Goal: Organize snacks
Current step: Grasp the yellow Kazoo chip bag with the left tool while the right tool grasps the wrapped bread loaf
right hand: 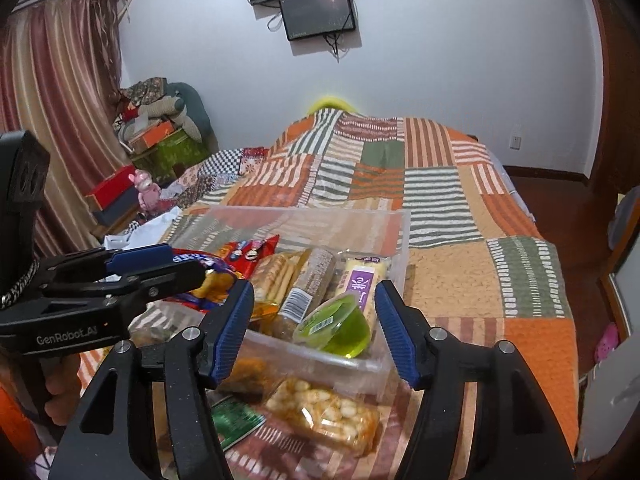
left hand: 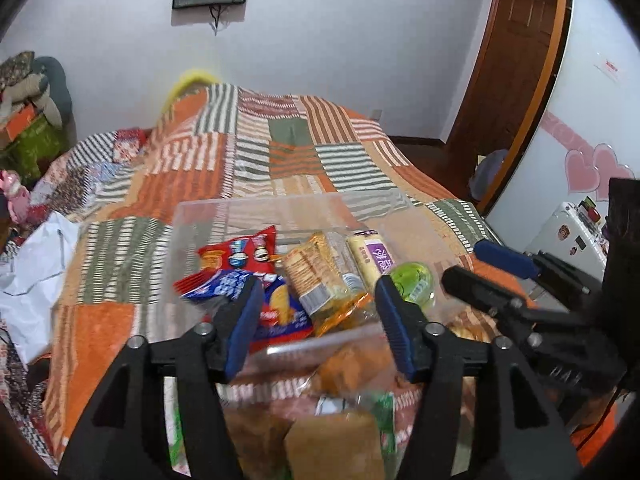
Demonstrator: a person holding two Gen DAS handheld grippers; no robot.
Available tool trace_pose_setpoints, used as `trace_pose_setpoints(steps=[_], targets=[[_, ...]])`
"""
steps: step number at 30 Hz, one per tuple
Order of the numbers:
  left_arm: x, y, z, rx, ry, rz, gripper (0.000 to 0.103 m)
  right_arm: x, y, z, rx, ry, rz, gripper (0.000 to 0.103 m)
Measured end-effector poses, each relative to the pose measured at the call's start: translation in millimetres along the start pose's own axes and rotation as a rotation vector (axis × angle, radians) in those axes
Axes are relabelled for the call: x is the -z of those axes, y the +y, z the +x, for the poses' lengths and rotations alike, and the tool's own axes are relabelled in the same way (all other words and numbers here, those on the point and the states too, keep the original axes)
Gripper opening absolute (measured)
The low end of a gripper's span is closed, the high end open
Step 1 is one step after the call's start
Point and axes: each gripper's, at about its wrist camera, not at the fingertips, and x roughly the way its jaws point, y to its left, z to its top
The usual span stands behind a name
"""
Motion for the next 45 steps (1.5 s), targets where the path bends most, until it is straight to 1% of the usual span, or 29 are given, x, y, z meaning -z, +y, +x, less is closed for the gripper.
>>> trace_pose_setpoints(steps=[7, 11, 15, 19, 26, 30, 36, 38, 41, 43, 45], targets=[[21, 10, -34, -0.027, -0.019, 0.013, 0.065, 5, 21, -25, -0.010, -0.037, -0.026, 0.066], [38, 21, -50, -0.050, -0.025, 0.012, 0.068, 13, 32, -35, -0.028, -0.046, -0.032, 0.068], [57, 33, -61, -0.069, -0.008, 0.011, 0.070, 22, 48, -40, -0.021, -0.047, -0.063, 0.072], [77, 47, -69, -0.087, 0.009, 0.007, 0.070, 29, 59, -37, -0.025, -0.037, -0.074, 0.073], [110, 66, -67, -0.105, 0.062, -0.006, 0.072, 46, 72, -21, -0.066, 0.024, -0.042, 0.073], [124, 75, -61, -0.087, 0.085, -0.025, 0.072, 57, 80, -10, -0.079, 0.067, -0.033, 0.073], [136, 81, -47, -0.056, 0.116, -0.053, 0.072, 68, 90, 6, -0.087, 0.129, -0.038, 0.073], [140, 84, -42, -0.030, 0.125, -0.072, 0.072, 72, 93, 13, -0.088, 0.150, -0.042, 0.073], [143, 84, -36, -0.027, 0.120, -0.074, 0.072, 77, 95, 23, -0.100, 0.188, -0.032, 0.073], [143, 84, -35, -0.026, 0.114, -0.068, 0.074, 79, 96, 29, -0.112, 0.214, -0.020, 0.073], [143, 82, -33, -0.022, 0.112, -0.064, 0.079, 81, 96, 34, -0.116, 0.229, -0.017, 0.073]])
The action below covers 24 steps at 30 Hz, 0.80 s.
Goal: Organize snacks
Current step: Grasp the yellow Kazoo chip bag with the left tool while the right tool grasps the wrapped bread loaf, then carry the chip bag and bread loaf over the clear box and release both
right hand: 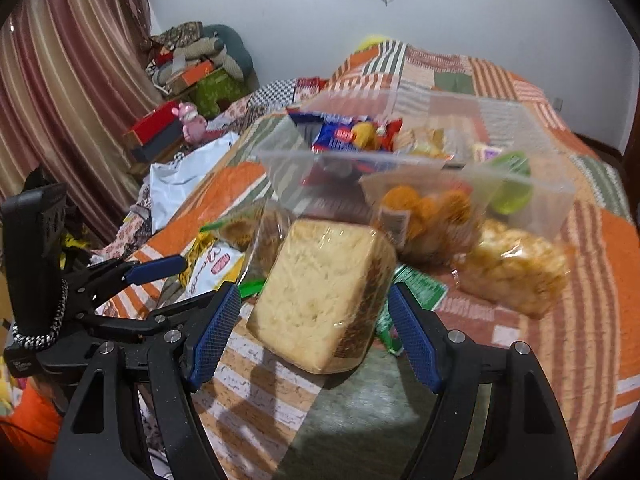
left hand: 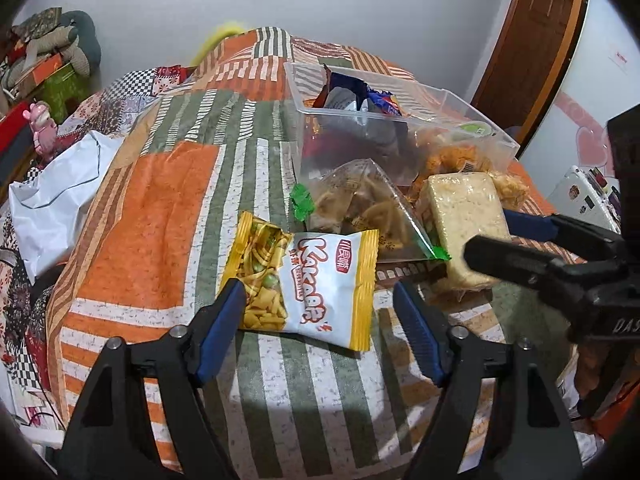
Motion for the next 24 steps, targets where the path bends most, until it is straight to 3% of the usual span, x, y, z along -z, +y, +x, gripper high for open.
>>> trace_pose_setpoints(steps=[8, 12, 14, 24], targets=[[-3, 3, 16, -0.057, -0.016, 0.000, 0.078, 1, 2, 12, 0.037, 0.027, -0.023, 0.078], [-3, 8, 22, -0.085, -0.015, -0.021, 0.062, 2, 3, 13, 0.068, 0.020, -0.044, 0.084], [-3, 11, 23, -0.083, -0.019, -0.033, 0.060, 2, 5, 14, 0.079, 0.017, -0.056, 0.084], [1, 6, 13, -0.077, -0.030, -0.026, 0.043, 6, -3, -3, 0.059, 0.008, -0.062, 0.066]])
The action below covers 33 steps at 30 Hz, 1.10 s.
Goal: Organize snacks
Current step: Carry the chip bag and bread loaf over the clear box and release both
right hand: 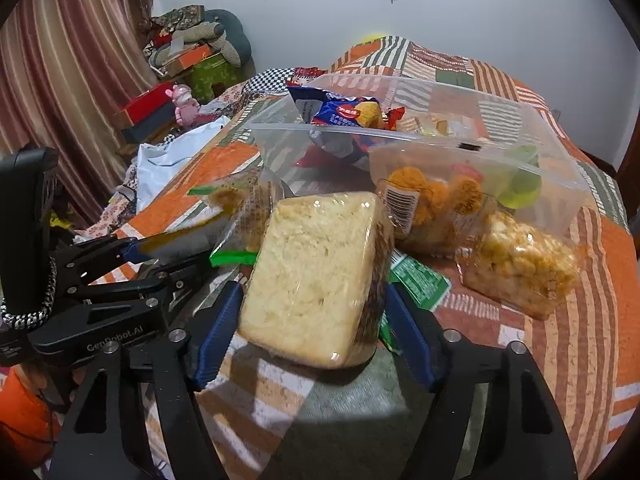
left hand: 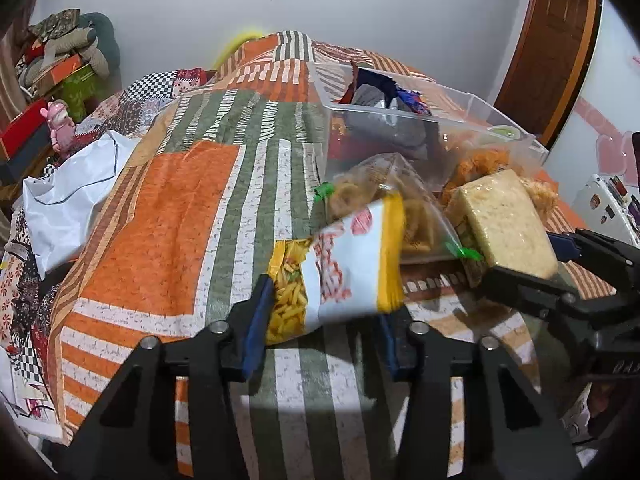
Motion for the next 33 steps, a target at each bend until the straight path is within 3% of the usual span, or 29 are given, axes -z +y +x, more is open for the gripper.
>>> trace_pose_setpoints(steps=[4, 9, 14, 16, 18, 23, 27, 33], targets=[[4, -2, -7, 0.015, -0.007, 0.005, 0.037, 4, -6, -12, 0.003, -0.002, 0.003, 0.059], [8, -6, -17, 0.051, -0.009, 0.010, 0.020, 8, -14, -23, 0.013, -0.012, 0.024, 0.056], [8, -8, -16, 0.046, 0.010, 0.014, 0.020, 1, -13, -16, 0.017, 0.000, 0.030, 0.057], [6, -4, -12, 0.060, 0.025, -0.006, 0.024, -2, -11, -11, 0.018, 0.003, 0.022, 0.058], [3, 1, -5, 0.069, 0.038, -0.034, 0.036, -3, -8, -8, 0.024, 0.005, 0.012, 0.058], [0, -2, 0, 0.068, 0.033, -0.020, 0.044, -4, -11, 2, 0.020, 0.016, 0.017, 0.059], [-5, -12, 0, 0.037, 0.003, 0.014, 0.062, 0, -15, 4, 0.002, 0.015, 0.035, 0.059], [-14, -14, 10, 0.027, 0.012, 0.007, 0.065, 2, -16, 0, -0.014, 0.001, 0.048, 0.058]])
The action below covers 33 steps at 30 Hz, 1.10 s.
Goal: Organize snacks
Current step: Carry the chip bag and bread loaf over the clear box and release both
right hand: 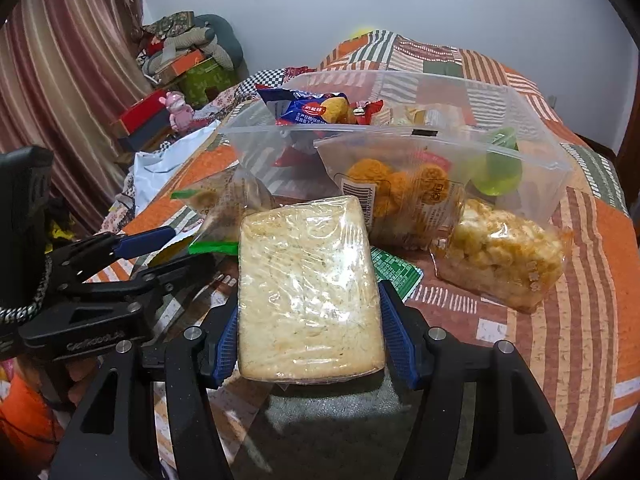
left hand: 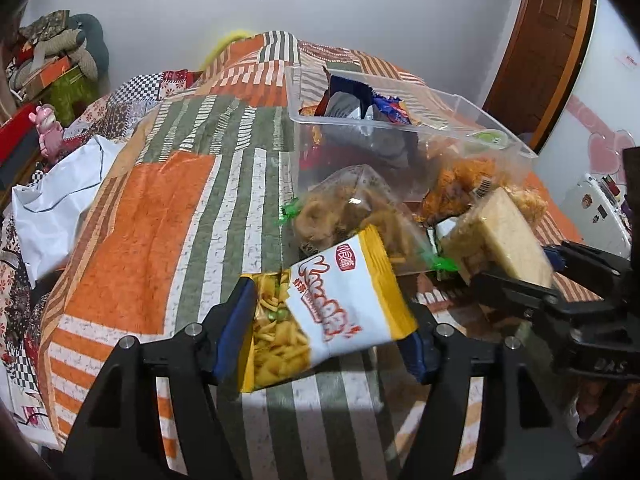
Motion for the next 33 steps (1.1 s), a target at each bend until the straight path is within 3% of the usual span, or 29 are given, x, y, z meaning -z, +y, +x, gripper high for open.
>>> trace_pose_setpoints(steps=[1, 3, 7, 9, 13, 15, 33], targets=[[-1, 1, 4, -0.009, 0.005, -0.007, 0.064, -1, 0, -1, 0.000, -0.005, 0.002, 0.057], [0, 4, 6, -0.026, -0.008, -0.025, 0.051, -1, -2, -4, -0.004, -0.015, 0.010, 0.055], [2, 7, 0, -0.036, -0.034, -0.044, 0.043, -4, -4, -12, -0.019, -0.034, 0.023, 0.053], [3, 4, -5, -0.045, -0.046, -0.030, 0.034, -4, -4, -15, -0.021, -0.037, 0.019, 0.053], [2, 0, -19, -0.032, -0.067, -0.016, 0.032, -3, -3, -21, -0.026, -0.051, 0.019, 0.053], [2, -3, -25, -0.022, -0.076, -0.009, 0.025, -4, -1, -27, -0.026, -0.064, 0.014, 0.053], [-43, -31, -71, 0.029, -0.185, 0.015, 0.025, -41, -24, -85, 0.020, -0.257, 0.028, 0.053]])
